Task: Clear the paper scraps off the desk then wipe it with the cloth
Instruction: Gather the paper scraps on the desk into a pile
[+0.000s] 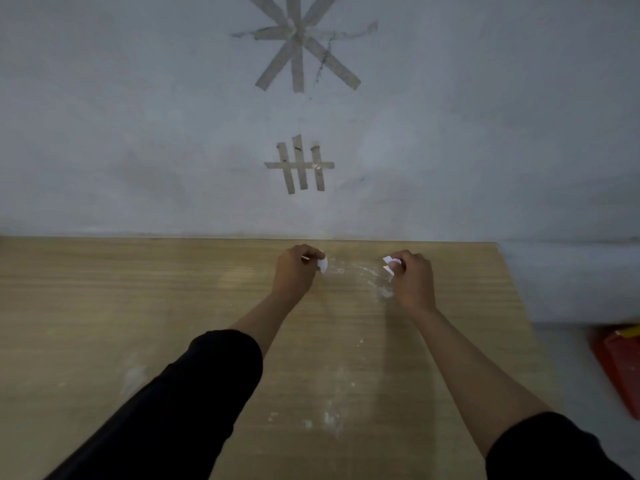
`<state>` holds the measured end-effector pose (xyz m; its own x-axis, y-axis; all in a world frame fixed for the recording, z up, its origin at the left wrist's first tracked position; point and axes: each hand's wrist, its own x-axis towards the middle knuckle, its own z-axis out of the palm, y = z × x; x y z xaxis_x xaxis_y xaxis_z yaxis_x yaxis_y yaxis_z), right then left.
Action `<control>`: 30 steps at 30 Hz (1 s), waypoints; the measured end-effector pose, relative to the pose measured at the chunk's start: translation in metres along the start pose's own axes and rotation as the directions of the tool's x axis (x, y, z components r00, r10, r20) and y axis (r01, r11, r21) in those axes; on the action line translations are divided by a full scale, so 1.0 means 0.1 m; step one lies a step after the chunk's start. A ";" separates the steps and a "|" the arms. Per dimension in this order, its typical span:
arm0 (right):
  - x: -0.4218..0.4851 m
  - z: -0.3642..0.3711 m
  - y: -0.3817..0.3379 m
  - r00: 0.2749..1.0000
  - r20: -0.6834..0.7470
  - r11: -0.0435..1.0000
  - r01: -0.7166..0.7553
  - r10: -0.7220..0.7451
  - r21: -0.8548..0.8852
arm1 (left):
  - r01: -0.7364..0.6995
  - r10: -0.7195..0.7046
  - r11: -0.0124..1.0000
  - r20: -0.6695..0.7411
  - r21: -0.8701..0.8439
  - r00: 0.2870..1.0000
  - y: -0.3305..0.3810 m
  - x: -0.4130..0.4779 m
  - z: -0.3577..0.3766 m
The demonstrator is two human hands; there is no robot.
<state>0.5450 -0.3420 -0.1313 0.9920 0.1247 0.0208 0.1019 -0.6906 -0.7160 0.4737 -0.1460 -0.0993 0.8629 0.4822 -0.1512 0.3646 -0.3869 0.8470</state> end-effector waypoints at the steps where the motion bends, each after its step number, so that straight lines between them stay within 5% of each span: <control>1: -0.09 0.02 -0.09 1.000 0.003 1.000 0.003 -0.003 0.022 | 0.023 -0.023 1.000 -0.009 -0.014 1.000 -0.02 -0.06 -0.04; 5: -0.47 0.12 -0.49 0.998 -0.030 0.993 0.056 -0.053 0.100 | 0.035 -0.035 0.999 -0.009 0.009 0.999 -0.14 -0.33 -0.28; 20: -2.52 1.07 -1.61 0.954 0.248 0.957 0.100 -0.170 0.272 | 0.072 -0.073 0.997 -0.136 -0.014 0.988 -1.16 -1.87 -1.88; 25: -3.30 1.41 -1.73 0.949 0.255 0.963 0.126 -0.187 0.237 | 0.135 -0.146 0.988 -0.161 -0.076 0.976 -1.59 -2.39 -2.28; 30: -3.99 1.62 -1.92 0.941 0.266 0.967 0.158 -0.209 0.200 | 0.054 -0.058 0.998 -0.173 -0.030 0.983 -2.00 -2.84 -2.60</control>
<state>0.1173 -0.1443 -0.1154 0.8924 0.4510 -0.0165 0.2402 -0.5055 -0.8287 0.0644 -0.0012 -0.0936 0.7669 0.6323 -0.1098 0.3999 -0.3371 0.8523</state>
